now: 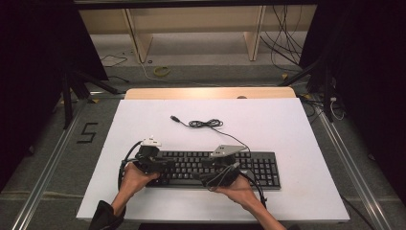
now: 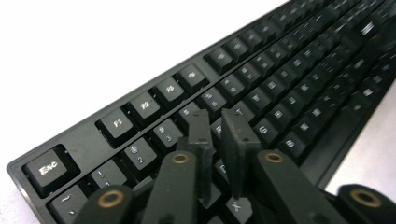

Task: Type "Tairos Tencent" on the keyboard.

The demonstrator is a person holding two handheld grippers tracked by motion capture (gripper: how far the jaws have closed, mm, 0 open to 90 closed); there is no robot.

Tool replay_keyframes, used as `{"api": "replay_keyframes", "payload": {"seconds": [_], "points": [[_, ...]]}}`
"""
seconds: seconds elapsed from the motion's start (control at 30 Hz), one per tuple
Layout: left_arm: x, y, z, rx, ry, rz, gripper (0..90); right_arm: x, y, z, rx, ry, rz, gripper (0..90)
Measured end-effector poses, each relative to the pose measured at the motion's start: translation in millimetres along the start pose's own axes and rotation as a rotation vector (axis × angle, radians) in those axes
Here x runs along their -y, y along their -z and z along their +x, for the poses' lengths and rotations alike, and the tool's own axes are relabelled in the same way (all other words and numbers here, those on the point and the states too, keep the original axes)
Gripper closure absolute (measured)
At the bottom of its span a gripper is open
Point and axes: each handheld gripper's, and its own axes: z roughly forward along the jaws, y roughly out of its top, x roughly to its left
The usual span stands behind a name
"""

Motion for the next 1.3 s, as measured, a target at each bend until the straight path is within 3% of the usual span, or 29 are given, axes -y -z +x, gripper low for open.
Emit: {"api": "replay_keyframes", "payload": {"seconds": [0.23,0.73,1.3], "points": [[-0.6,8.9,-1.4,0.029,0.018,-0.036,71.1,-1.0,-0.7,-1.5,0.005,-0.009,-0.001,36.5],[6.2,17.9,-2.4,0.036,0.042,-0.086,46.6,-6.3,-3.7,-6.3,0.022,-0.019,-0.004,40.8],[13.0,26.2,-4.6,0.045,0.061,-0.140,41.1,-11.6,-14.3,-7.1,0.029,-0.004,0.033,57.2]]}}
